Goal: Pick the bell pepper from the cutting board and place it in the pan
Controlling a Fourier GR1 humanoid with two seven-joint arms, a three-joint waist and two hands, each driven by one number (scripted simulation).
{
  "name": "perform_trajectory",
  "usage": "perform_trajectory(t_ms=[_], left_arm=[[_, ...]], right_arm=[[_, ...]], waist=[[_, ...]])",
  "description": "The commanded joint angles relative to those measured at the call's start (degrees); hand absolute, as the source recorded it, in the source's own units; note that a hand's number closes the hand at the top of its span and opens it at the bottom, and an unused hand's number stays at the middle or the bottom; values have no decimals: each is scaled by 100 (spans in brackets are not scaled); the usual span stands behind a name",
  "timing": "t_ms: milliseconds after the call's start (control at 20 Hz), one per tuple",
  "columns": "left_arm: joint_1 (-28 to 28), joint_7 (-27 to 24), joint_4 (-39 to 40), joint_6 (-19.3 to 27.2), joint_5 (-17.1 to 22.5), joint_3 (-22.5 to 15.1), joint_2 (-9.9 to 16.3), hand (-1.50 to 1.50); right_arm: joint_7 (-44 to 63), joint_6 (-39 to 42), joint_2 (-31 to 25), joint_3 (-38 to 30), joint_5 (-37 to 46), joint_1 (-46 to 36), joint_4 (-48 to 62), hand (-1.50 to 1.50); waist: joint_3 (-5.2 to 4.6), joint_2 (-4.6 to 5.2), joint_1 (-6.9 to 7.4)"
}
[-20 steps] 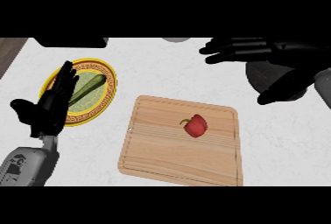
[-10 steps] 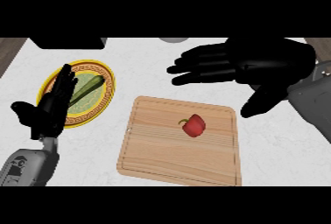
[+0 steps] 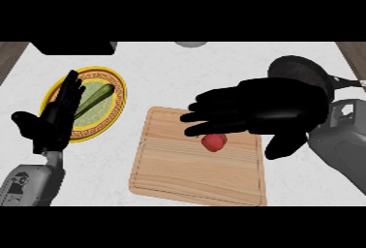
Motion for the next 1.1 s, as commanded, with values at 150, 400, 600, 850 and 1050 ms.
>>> perform_trajectory(t_ms=[150,400,600,850,1050], left_arm=[[46,244,-311,9,-90,88,-120,0],[126,0,-154,-164,-223,254,-69,0],[-152,-65,271,-548,44,513,4,0],[-63,81,30,-186,-323,232,-332,0],[14,80,-77,-292,-339,303,-257,0]], right_arm=[[-188,-23,171,55,855,690,33,-150],[297,193,616,-154,1283,458,148,-150],[-45,141,970,-12,1692,166,937,-150],[-451,405,929,105,1957,-49,1259,-150],[-696,-400,1164,577,2604,319,1651,-150]], waist=[[4,6,22],[1,4,19],[0,22,52],[0,12,45],[3,18,77]])
